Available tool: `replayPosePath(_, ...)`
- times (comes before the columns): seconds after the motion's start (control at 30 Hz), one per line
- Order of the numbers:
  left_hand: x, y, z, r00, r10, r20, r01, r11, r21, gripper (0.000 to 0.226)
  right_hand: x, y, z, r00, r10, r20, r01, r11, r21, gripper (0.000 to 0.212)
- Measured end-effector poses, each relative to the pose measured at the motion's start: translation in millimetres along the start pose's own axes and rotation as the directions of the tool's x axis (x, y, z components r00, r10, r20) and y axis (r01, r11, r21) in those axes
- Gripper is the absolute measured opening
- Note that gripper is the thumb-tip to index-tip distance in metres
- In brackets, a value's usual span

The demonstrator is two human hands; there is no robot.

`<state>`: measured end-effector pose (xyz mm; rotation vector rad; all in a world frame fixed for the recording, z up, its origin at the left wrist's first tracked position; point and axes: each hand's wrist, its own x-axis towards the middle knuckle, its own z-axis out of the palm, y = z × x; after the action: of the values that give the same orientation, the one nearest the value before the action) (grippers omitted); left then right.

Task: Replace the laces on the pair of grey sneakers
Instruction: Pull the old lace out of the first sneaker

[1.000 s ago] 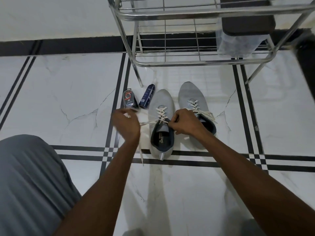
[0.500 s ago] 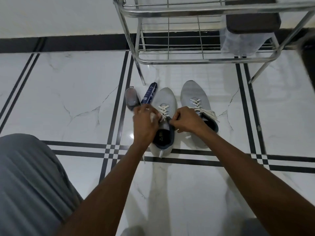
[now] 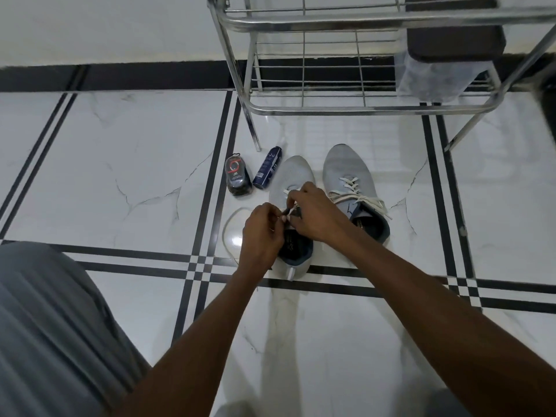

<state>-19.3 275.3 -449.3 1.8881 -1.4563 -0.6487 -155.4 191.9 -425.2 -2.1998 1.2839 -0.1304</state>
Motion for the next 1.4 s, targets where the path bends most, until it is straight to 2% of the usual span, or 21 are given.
replayPosePath(0.2,-2.0,-2.8,1.1,0.984,-0.178,-0.019,0.168,0.955,-0.245,0.005,2.1,-0.6,11.2,0.993,-0.100,-0.059,0.090,0.984,-0.151,0.014)
replayPosePath(0.33,0.5,-2.9,-2.3,0.979,-0.204,-0.008,0.193,0.936,-0.295,0.007,3.5,-0.7,15.5,0.979,-0.188,-0.079,0.164,0.956,-0.245,0.019)
replayPosePath(0.4,1.0,-4.1,-1.4,0.975,-0.223,-0.012,0.210,0.931,-0.300,0.006,2.4,4.5,12.7,0.966,-0.020,-0.257,0.001,0.997,-0.075,0.019)
replayPosePath(0.47,1.4,-4.0,0.3,0.972,-0.233,-0.017,0.217,0.929,-0.301,0.006,2.9,15.8,6.4,0.872,0.229,-0.432,-0.175,0.971,0.162,0.013)
replayPosePath(0.5,1.7,-4.3,0.6,0.972,-0.235,-0.019,0.218,0.928,-0.301,0.006,5.2,22.0,4.4,0.847,0.289,-0.446,-0.202,0.951,0.232,0.011)
replayPosePath(0.53,1.9,-4.2,0.6,0.971,-0.238,-0.019,0.221,0.927,-0.302,0.006,6.7,25.7,1.8,0.859,0.292,-0.420,-0.192,0.945,0.265,0.013)
replayPosePath(0.6,1.2,-3.7,0.6,0.970,-0.243,-0.017,0.226,0.926,-0.301,0.007,10.6,26.7,0.8,0.943,0.188,-0.275,-0.130,0.968,0.215,0.016)
replayPosePath(0.67,0.7,-2.7,1.3,0.972,-0.234,-0.016,0.218,0.928,-0.301,0.007,8.5,17.1,4.4,0.995,0.062,-0.083,-0.058,0.997,0.049,0.018)
replayPosePath(0.73,1.5,-2.1,0.9,0.974,-0.224,-0.013,0.210,0.930,-0.300,0.008,4.1,5.3,11.5,1.000,-0.003,0.010,0.005,0.993,-0.120,0.023)
replayPosePath(0.83,2.6,-3.5,0.1,0.978,-0.207,-0.008,0.195,0.934,-0.298,0.007,-0.3,-1.3,17.8,0.997,-0.067,-0.028,0.058,0.967,-0.248,0.024)
replayPosePath(0.9,2.3,-5.3,-0.3,0.979,-0.204,-0.009,0.193,0.940,-0.282,0.006,-0.1,1.8,15.9,0.988,-0.092,-0.125,0.067,0.980,-0.186,0.023)
replayPosePath(0.97,2.9,-6.8,-0.5,0.976,-0.216,-0.017,0.203,0.939,-0.278,0.006,3.4,9.6,2.6,0.922,0.047,-0.385,-0.032,0.999,0.044,0.020)
replayPosePath(1.03,5.3,-6.2,-0.5,0.975,-0.223,-0.023,0.208,0.938,-0.277,0.006,6.1,23.9,-20.7,0.743,0.344,-0.574,-0.158,0.924,0.350,0.016)
replayPosePath(1.07,6.4,-5.7,-0.4,0.975,-0.223,-0.026,0.207,0.939,-0.276,0.006,7.4,31.7,-30.4,0.668,0.422,-0.613,-0.218,0.898,0.382,0.014)
replayPosePath(1.1,6.8,-5.2,-0.2,0.975,-0.221,-0.029,0.205,0.940,-0.274,0.006,7.7,37.3,-37.3,0.646,0.443,-0.621,-0.268,0.894,0.359,0.015)
replayPosePath(1.13,6.3,-5.4,0.5,0.975,-0.221,-0.030,0.204,0.940,-0.274,0.005,8.6,41.6,-38.3,0.686,0.415,-0.598,-0.298,0.910,0.289,0.019)
replayPosePath(1.17,4.5,-6.4,1.6,0.975,-0.222,-0.030,0.205,0.938,-0.278,0.005,9.0,40.1,-35.4,0.765,0.346,-0.543,-0.282,0.938,0.201,0.025)
replayPosePath(1.23,2.6,-6.5,2.4,0.974,-0.225,-0.029,0.208,0.937,-0.282,0.004,7.0,26.1,-20.9,0.917,0.150,-0.370,-0.126,0.988,0.088,0.025)
replayPosePath(1.27,2.8,-5.9,2.4,0.974,-0.225,-0.027,0.208,0.937,-0.280,0.005,5.0,16.8,-10.7,0.961,0.077,-0.265,-0.069,0.997,0.041,0.021)
replayPosePath(1.33,5.4,-5.6,2.7,0.976,-0.218,-0.022,0.203,0.937,-0.286,0.006,3.1,2.2,4.5,0.994,0.011,-0.111,-0.023,0.994,-0.107,0.022)
replayPosePath(1.4,6.8,-5.1,2.4,0.976,-0.217,-0.011,0.204,0.935,-0.291,0.007,1.0,-4.2,14.2,0.998,-0.026,-0.063,0.010,0.972,-0.235,0.025)
